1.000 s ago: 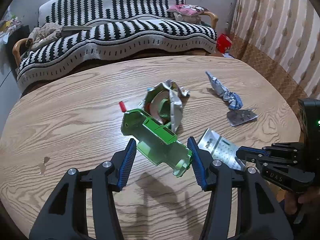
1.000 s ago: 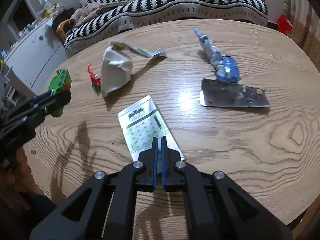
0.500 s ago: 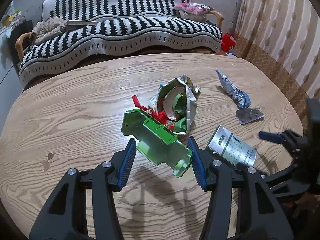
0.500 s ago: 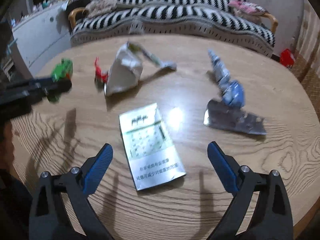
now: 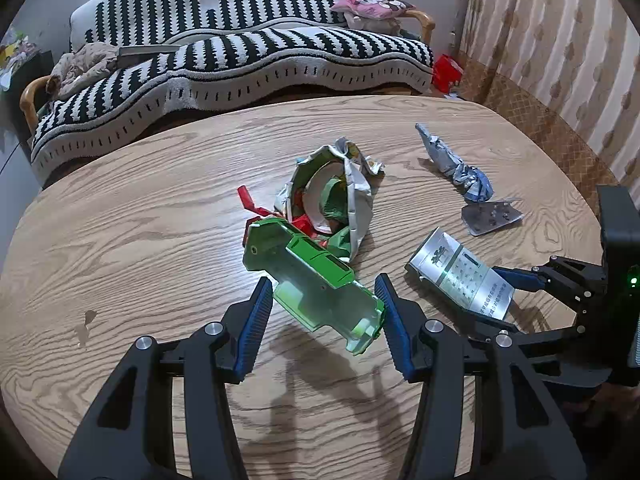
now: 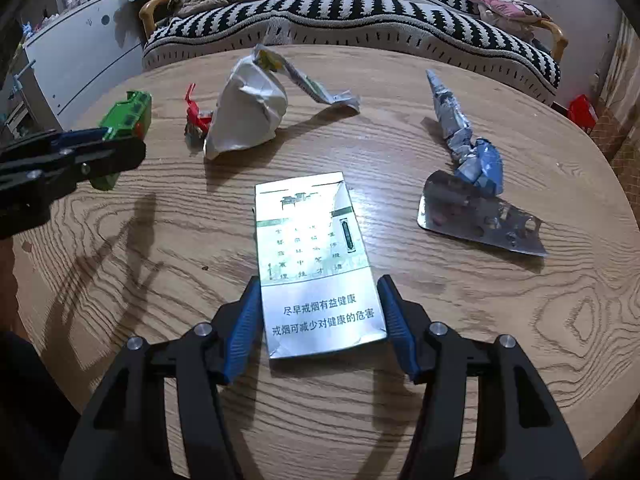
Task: Collect trash
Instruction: 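Carry the green piece and cigarette box over the bin and open both tools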
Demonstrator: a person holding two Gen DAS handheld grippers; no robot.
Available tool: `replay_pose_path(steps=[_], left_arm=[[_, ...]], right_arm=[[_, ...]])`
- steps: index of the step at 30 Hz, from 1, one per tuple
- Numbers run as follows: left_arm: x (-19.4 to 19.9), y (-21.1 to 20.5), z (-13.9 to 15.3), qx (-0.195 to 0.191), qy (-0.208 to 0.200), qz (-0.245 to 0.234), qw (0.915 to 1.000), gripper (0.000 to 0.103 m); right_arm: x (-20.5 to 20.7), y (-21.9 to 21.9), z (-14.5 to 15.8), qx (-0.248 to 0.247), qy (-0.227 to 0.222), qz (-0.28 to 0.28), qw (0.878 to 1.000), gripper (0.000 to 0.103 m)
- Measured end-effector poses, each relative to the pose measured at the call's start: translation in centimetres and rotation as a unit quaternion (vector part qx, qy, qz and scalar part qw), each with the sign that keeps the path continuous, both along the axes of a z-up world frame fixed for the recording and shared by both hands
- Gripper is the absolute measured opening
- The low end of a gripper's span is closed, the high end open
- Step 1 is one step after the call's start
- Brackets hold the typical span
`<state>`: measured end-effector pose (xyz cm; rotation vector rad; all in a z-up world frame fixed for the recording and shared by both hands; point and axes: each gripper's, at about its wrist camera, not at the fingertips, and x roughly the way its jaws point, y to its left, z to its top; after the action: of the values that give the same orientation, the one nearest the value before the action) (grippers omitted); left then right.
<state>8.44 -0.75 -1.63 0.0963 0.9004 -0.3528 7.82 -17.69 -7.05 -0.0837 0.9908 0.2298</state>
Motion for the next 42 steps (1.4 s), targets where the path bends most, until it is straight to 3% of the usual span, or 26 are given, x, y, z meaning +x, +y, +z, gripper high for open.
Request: replay_pose_path(steps=[6, 12, 18, 23, 27, 34, 38, 42], left_arm=[[-0.2, -1.4, 0.3, 0.0, -0.002, -0.008, 1.0, 0.052], [-0.7, -5.5, 1.3, -0.004, -0.009, -0.043, 0.999, 0.052], [-2.7, -13.2, 2.2, -0.01, -0.017, -0.117, 0.9929, 0.052], [-5.6, -21.4, 2.2, -0.006, -0.019, -0.192, 0.9811, 0.052], [-9.2, -29.2, 1.9, -0.004, -0.019, -0.268, 0.9632, 0.052], [-15.3, -40.4, 0.3, -0.012, -0.002, -0.378, 0.9259, 0.052], [-18.6, -45.6, -1.4, -0.012, 0.013, -0.433, 0.9011, 0.052], [-20.3, -48.8, -3.1, -0.01, 0.031, -0.466, 0.8842, 0.052]], right_arm=[[-1.1, -1.8, 1.8, 0.007, -0.019, -0.015, 1.0, 0.057], [-3.5, -7.4, 3.9, 0.021, -0.042, -0.072, 0.996, 0.057], [-8.0, -16.5, 5.0, 0.028, -0.06, -0.167, 0.984, 0.057], [-13.3, -24.6, 4.4, 0.027, -0.062, -0.257, 0.964, 0.057], [-19.0, -31.6, 3.6, 0.029, -0.056, -0.352, 0.934, 0.058], [-27.2, -38.6, 2.0, 0.022, -0.048, -0.464, 0.884, 0.058], [-30.5, -40.9, 1.1, 0.028, -0.046, -0.502, 0.863, 0.058], [-33.2, -43.1, -0.5, 0.045, -0.038, -0.526, 0.848, 0.058]])
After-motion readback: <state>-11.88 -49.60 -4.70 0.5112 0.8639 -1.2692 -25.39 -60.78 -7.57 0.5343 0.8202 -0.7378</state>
